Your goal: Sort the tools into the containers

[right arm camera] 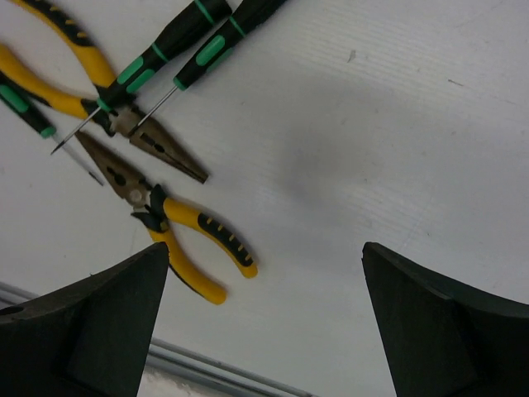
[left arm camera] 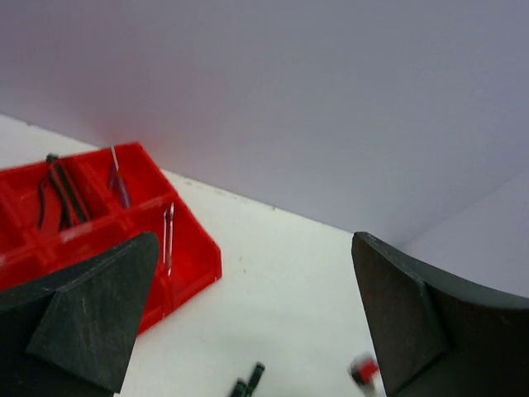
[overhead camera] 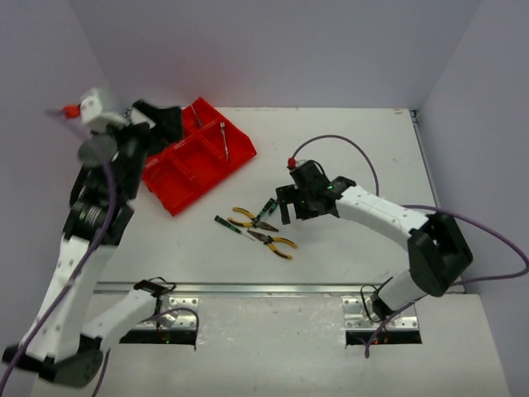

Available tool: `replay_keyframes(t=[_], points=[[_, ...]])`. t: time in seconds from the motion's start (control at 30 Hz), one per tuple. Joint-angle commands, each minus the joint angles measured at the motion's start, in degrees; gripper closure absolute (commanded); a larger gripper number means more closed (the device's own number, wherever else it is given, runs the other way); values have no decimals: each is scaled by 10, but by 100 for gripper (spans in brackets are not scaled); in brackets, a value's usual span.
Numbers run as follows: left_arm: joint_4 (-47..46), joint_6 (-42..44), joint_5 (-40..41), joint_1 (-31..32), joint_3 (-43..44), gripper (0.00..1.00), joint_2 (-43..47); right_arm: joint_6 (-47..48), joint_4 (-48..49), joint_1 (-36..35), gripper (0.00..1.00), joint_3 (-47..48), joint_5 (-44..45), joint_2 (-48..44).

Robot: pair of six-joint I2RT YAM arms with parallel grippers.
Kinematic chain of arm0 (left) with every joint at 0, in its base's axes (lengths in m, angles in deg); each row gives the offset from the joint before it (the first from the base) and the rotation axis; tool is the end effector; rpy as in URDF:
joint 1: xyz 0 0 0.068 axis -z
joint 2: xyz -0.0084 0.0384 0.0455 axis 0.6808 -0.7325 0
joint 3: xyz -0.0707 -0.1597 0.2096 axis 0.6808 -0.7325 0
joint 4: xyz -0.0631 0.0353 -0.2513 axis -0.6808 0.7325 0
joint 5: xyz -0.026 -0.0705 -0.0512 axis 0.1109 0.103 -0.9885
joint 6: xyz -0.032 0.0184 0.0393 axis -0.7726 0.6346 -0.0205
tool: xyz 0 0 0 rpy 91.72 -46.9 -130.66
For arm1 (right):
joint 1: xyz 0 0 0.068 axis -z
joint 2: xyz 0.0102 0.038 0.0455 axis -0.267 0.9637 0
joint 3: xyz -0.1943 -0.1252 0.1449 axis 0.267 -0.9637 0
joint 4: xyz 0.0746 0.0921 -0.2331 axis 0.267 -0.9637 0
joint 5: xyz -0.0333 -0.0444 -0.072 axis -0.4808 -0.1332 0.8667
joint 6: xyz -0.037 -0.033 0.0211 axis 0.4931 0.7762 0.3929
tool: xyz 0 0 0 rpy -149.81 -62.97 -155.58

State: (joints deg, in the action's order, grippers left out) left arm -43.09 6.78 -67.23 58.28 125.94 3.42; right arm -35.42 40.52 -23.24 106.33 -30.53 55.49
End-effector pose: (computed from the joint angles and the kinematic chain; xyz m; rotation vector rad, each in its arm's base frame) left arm 0.1605 -0.0347 0.4575 -0.3731 1.5193 -0.3908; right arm 0.2469 0.1921 0.2117 -0.1442 2.6026 0.2723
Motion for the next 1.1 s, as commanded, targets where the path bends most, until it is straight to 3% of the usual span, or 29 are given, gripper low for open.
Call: replay_keyframes(t=[0.0,0.07,0.23,0.37,0.57,0.73,0.93,1.07], points=[[61,-4,-54,-3,-122,0,85,-75,1,-13,1,61,79,58],[98,18,-73,-3,-167,0,132,-115,-21,-14,1,103,101,110],[137,25,-32,0,-230,0,199,-185,-63,-12,1,209,131,206],[111,29,-50,2,-250,0,244,-218,-76,-6,5,260,151,241],[105,29,-59,2,-254,0,245,-258,-77,-6,15,265,179,251],[102,33,-74,2,-254,0,236,-259,-76,2,36,293,174,288],[98,36,-83,2,-256,0,239,-270,-69,22,38,306,155,323],[94,39,-91,2,-256,0,233,-268,-64,30,46,323,149,351]])
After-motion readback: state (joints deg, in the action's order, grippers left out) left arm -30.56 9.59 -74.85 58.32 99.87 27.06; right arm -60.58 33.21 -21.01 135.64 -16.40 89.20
